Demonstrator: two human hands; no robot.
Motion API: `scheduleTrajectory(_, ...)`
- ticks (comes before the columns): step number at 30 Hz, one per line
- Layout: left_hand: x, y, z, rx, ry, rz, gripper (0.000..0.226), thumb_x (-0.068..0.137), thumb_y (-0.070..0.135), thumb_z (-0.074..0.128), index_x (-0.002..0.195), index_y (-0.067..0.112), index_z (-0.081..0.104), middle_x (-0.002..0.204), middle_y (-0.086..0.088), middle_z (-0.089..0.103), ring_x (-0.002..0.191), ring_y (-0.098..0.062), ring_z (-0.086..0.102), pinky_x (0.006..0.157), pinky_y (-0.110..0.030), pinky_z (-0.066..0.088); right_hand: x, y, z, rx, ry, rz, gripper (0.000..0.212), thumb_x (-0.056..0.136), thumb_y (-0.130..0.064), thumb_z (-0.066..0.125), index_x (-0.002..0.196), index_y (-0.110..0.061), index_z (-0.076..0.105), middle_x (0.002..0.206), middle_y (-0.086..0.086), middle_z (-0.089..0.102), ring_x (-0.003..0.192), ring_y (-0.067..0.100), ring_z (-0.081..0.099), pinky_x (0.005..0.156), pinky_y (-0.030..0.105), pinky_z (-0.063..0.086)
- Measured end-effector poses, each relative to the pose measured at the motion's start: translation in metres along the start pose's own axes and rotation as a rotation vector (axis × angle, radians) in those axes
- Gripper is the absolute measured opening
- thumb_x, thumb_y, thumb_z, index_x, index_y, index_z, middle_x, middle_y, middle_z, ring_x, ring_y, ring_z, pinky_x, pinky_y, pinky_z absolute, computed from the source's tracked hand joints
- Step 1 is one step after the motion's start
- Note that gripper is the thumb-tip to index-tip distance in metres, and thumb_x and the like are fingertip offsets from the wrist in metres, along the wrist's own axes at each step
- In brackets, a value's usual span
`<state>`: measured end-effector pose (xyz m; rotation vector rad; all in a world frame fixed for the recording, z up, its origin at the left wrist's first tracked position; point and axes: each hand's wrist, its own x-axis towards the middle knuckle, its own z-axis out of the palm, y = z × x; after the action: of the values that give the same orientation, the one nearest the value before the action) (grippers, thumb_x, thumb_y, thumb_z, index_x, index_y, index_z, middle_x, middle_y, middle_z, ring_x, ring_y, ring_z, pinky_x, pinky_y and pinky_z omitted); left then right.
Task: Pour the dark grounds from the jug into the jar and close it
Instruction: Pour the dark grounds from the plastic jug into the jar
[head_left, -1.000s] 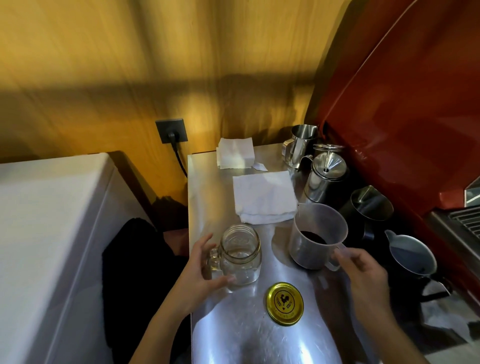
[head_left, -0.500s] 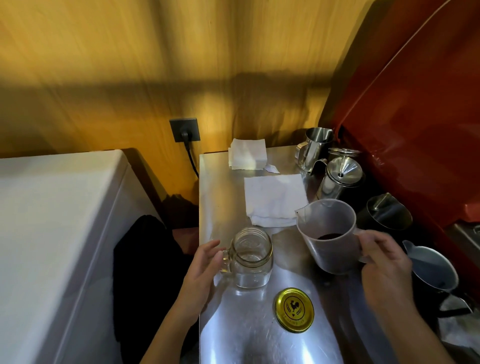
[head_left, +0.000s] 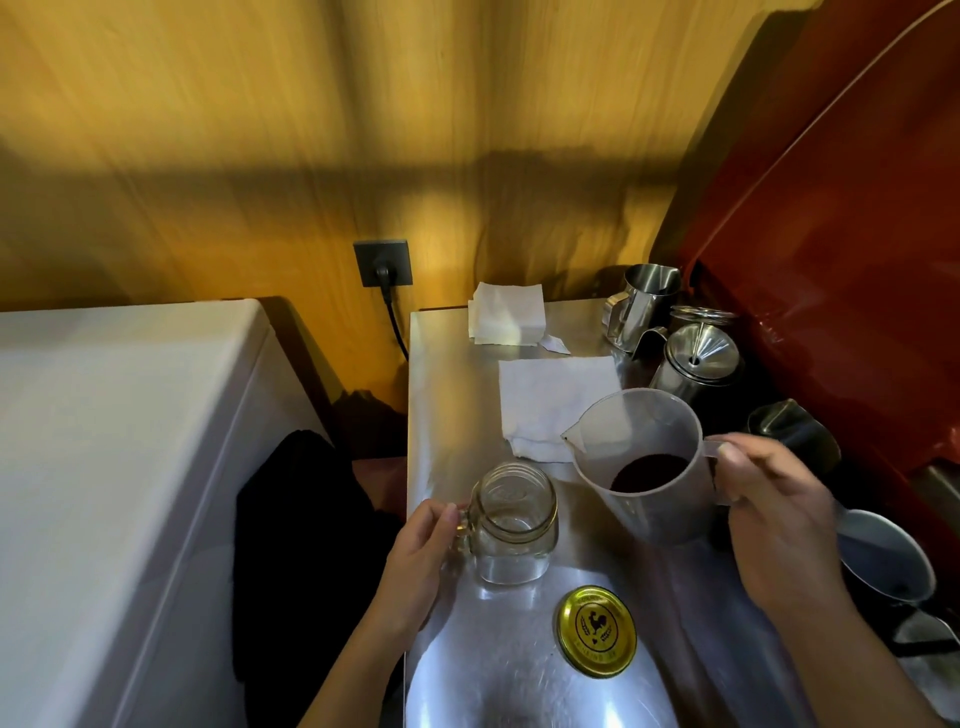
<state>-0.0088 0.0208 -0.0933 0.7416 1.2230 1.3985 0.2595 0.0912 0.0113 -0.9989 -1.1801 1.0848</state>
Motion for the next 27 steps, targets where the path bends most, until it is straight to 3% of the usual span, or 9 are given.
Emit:
scheduleTrajectory(3,-0.002,-0.002,0.002,-0.009,0.022,0.030,0.026,0.082,0.044,0.064,0.078,0.018,0.067,0.086,-0.008,0.068,0.091,-0.030,0.055,0.087,-0.050,0.038,0.002,-0.007,0.007,-0.016,-0.027,0.003,0.013,0.078,-0.022,0.059,0.083,-0.020,0.071,0.074,-0.003,0.071,0.080,0.020,0.060,0.072,0.029,0.047)
scheduleTrajectory(7,-0.002,-0.003,0.003,0.072,0.032,0.047,0.031,0.077,0.055,0.063,0.073,0.024,0.066,0.083,-0.004,0.069,0.087,-0.023,0.059,0.086,-0.046,0.043,0.009,-0.023,0.017,-0.092,-0.181,-0.118,0.014,0.077,-0.022,0.062,0.085,-0.025,0.073,0.079,-0.007,0.073,0.081,0.014,0.063,0.072,0.018,0.049)
scheduleTrajectory(11,-0.002,-0.008,0.000,0.114,0.030,0.056,0.051,0.067,0.073,0.066,0.076,0.023,0.066,0.081,-0.002,0.069,0.084,-0.020,0.061,0.081,-0.041,0.048,0.021,-0.033,0.022,-0.172,-0.265,-0.192,0.015,0.076,-0.028,0.069,0.091,-0.028,0.071,0.071,-0.005,0.068,0.074,0.012,0.060,0.071,0.017,0.048)
scheduleTrajectory(15,-0.002,-0.018,-0.001,0.059,0.056,0.046,0.047,0.072,0.067,0.069,0.082,0.021,0.067,0.088,-0.005,0.070,0.089,-0.022,0.061,0.085,-0.049,0.044,0.029,-0.042,0.028,-0.289,-0.304,-0.287,0.020,0.077,-0.023,0.065,0.092,-0.034,0.068,0.061,-0.008,0.058,0.062,0.000,0.055,0.065,0.008,0.043)
scheduleTrajectory(19,-0.003,-0.022,-0.002,0.052,0.067,0.029,0.047,0.075,0.063,0.070,0.088,0.018,0.068,0.093,-0.007,0.070,0.092,-0.023,0.063,0.089,-0.049,0.045,0.031,-0.052,0.035,-0.409,-0.353,-0.270,0.020,0.078,-0.030,0.073,0.094,-0.041,0.067,0.076,-0.007,0.069,0.077,0.000,0.062,0.071,0.006,0.044)
scheduleTrajectory(21,-0.004,-0.022,-0.001,0.073,0.073,0.032,0.048,0.075,0.064,0.069,0.089,0.018,0.068,0.094,-0.007,0.071,0.092,-0.022,0.065,0.088,-0.047,0.048,0.033,-0.056,0.039,-0.473,-0.361,-0.288,0.021,0.075,-0.033,0.073,0.094,-0.037,0.067,0.078,-0.009,0.070,0.084,-0.001,0.062,0.075,0.006,0.044)
scheduleTrajectory(23,-0.005,-0.021,0.003,0.128,0.096,0.057,0.046,0.076,0.066,0.066,0.088,0.021,0.068,0.092,-0.002,0.073,0.089,-0.017,0.067,0.078,-0.034,0.055,0.035,-0.062,0.045,-0.545,-0.373,-0.351,0.016,0.075,-0.032,0.072,0.091,-0.028,0.069,0.086,-0.003,0.070,0.085,0.002,0.063,0.076,0.008,0.043)
scheduleTrajectory(25,-0.009,-0.020,0.009,0.145,0.118,0.077,0.038,0.080,0.061,0.063,0.087,0.024,0.069,0.091,0.002,0.074,0.088,-0.012,0.069,0.070,-0.021,0.055,0.037,-0.068,0.051,-0.628,-0.396,-0.418,0.016,0.076,-0.028,0.075,0.088,-0.017,0.072,0.082,0.002,0.070,0.079,0.009,0.063,0.074,0.017,0.046)
scheduleTrajectory(27,-0.011,-0.020,0.011,0.151,0.135,0.107,0.026,0.085,0.050,0.059,0.084,0.026,0.068,0.089,0.004,0.074,0.087,-0.011,0.068,0.070,-0.019,0.055,0.038,-0.074,0.058,-0.709,-0.424,-0.474,0.019,0.072,-0.023,0.067,0.084,-0.009,0.073,0.077,0.001,0.068,0.075,0.014,0.062,0.071,0.027,0.045)
